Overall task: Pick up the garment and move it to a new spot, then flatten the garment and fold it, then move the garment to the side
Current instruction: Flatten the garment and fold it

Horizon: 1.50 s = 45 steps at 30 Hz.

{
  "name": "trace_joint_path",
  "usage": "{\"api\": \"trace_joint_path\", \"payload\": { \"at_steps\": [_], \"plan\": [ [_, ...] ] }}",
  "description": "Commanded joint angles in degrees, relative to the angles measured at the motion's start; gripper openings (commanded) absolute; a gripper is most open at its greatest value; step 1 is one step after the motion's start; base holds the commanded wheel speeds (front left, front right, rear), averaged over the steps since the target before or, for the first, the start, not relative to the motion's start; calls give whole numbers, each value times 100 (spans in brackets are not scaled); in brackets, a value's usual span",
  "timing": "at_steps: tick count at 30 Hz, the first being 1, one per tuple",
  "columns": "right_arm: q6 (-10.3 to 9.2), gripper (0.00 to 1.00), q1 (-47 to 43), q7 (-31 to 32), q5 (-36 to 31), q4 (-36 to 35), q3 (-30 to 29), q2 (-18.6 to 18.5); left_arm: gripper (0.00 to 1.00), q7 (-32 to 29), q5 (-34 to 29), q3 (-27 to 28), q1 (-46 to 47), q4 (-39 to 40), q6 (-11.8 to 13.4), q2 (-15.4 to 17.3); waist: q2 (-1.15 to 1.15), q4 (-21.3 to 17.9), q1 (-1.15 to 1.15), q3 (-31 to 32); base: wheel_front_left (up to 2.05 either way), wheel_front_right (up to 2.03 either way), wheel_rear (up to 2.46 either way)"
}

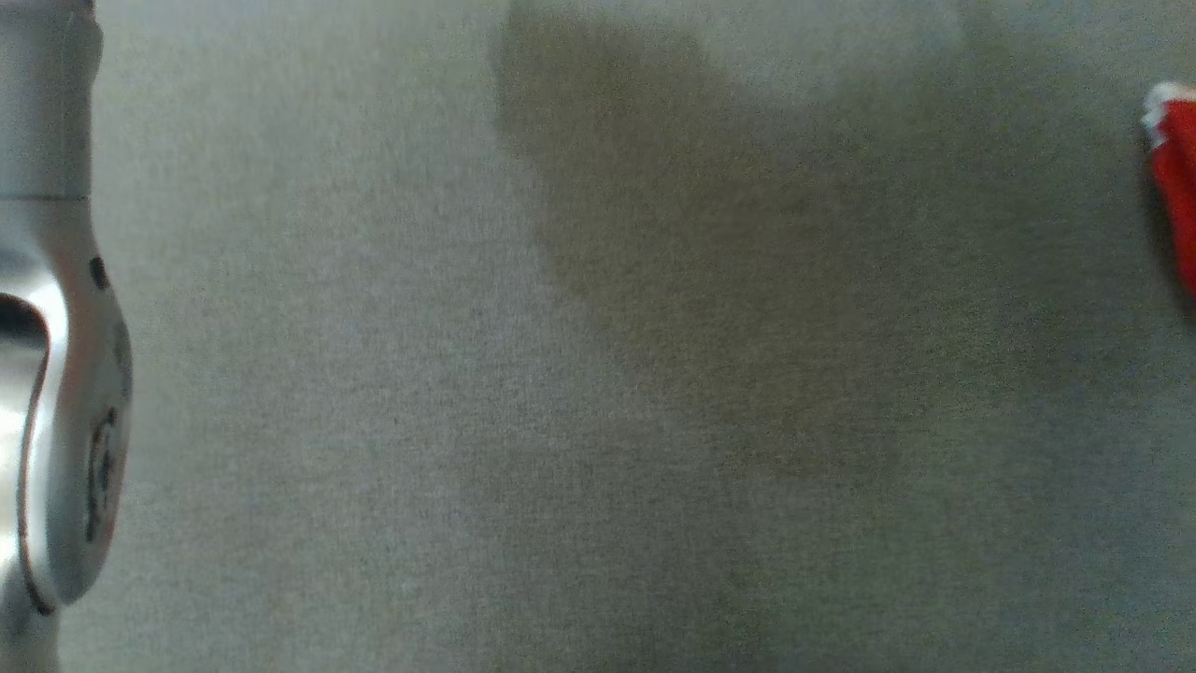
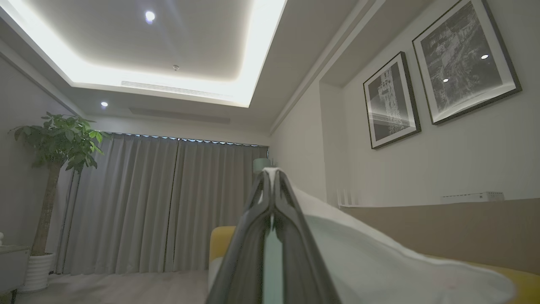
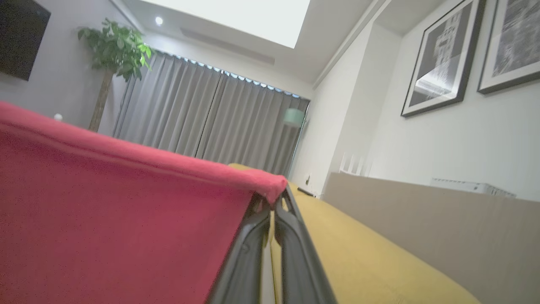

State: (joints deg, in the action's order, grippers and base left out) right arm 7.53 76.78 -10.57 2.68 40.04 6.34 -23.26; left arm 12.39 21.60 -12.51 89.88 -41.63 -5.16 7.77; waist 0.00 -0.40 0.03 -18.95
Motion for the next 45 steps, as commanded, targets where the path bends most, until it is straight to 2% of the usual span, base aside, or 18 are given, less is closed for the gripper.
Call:
{"api": "trace_joint_path", "payload": {
  "at_steps": [1,6,11,16,18,23,28,34,40,45],
  "plan": [
    [-4,0,48,-112,-140,69,-9,30,0,79,63,82,63,-18,-62,211,0,133,-3,-568,0,0,0],
    [-4,0,-249,-351,-354,646,-203,114,0,228,272,-7,-659,-131,-197,261,0,217,-3,-697,0,0,0],
    [-4,0,-1056,-433,-420,968,-484,220,0,257,517,-3,-2085,507,-227,382,0,303,-3,-588,0,0,0],
    [-4,0,-2258,-440,-322,540,-775,371,0,259,526,209,-4054,1649,-228,611,0,281,-3,-172,0,0,0],
    [-4,0,-2812,-441,-332,277,-876,408,0,260,514,369,-4894,2096,-155,658,0,255,-3,48,0,0,0],
    [-4,0,-4273,-441,-301,-349,-1398,693,0,259,693,604,-6858,2884,104,583,0,205,-3,530,0,0,0],
    [-4,0,-5589,-442,-495,-923,-1835,1052,0,236,814,603,-8253,3457,395,385,0,196,-3,833,0,0,0],
    [-4,0,-6741,-348,-758,-1644,-2213,1546,0,180,906,546,-9335,3874,662,189,0,155,-3,1015,0,0,0],
    [-4,0,-7199,-165,-805,-2082,-2308,1751,0,108,903,451,-9794,3992,750,154,0,99,-3,1196,0,0,0],
    [-4,0,-7367,-2,-925,-2219,-2417,1846,0,13,868,340,-9727,3996,767,141,0,108,-3,1322,0,0,0]
  ]
}}
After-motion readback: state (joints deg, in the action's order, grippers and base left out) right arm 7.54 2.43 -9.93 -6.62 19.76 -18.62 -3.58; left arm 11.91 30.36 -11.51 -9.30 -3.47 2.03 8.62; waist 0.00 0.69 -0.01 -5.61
